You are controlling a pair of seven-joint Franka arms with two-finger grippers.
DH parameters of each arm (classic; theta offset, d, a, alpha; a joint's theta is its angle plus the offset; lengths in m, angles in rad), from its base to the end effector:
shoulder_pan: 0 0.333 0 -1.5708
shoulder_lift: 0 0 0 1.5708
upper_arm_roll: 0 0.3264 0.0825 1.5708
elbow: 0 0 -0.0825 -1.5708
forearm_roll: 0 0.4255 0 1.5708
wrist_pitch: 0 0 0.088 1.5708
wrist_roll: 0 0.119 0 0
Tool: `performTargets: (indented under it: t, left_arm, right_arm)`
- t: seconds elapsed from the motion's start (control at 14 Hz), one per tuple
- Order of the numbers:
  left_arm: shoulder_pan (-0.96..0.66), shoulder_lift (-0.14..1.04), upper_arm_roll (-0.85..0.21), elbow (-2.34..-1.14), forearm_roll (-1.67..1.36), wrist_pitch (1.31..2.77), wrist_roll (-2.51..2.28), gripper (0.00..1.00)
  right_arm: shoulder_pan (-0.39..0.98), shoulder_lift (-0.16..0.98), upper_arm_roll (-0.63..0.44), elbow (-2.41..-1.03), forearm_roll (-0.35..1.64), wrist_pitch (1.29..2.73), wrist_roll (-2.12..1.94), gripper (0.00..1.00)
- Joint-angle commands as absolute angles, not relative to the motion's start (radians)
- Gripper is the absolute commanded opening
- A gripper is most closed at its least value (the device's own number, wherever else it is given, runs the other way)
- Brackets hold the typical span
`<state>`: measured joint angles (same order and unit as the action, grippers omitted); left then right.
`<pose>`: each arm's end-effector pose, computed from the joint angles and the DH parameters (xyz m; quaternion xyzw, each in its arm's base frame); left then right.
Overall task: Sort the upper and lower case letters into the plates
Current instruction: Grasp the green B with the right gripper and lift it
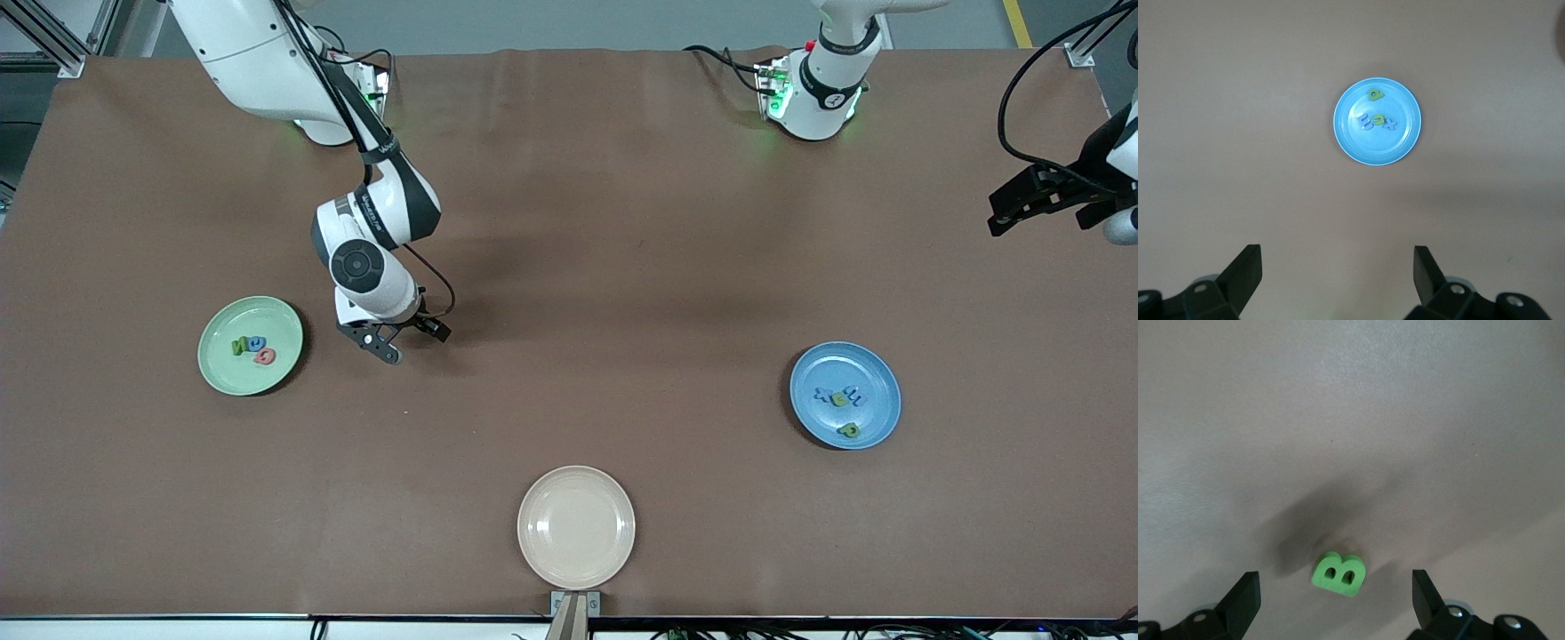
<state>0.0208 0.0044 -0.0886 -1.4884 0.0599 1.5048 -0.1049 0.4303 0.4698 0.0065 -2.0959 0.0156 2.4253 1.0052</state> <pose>0.5903 -0.0325 0.6567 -0.9993 -0.0207 -0.0085 0.0290 0.5369 0.2510 0.1446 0.9557 -0.2859 -0.0568 0.0417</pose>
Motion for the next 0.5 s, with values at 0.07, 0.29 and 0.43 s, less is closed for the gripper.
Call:
performTargets:
  t: [0.07, 0.29, 0.43]
  left_arm:
    - [0.021, -0.014, -0.084, -1.479, 0.052, 1.5, -0.086, 1.0]
    - [0.023, -0.012, -0.087, -1.477, 0.052, 1.5, -0.083, 1.0]
    - [0.023, -0.012, -0.086, -1.477, 0.044, 1.5, -0.084, 1.0]
  right_arm:
    - [0.439, 0.474, 0.002, -2.108, 0.021, 2.442, 1.025, 0.91]
    - [0.436, 0.479, 0.002, -2.108, 0.021, 2.442, 1.025, 0.73]
    - [0.434, 0.482, 0.002, -2.108, 0.021, 2.445, 1.025, 0.6]
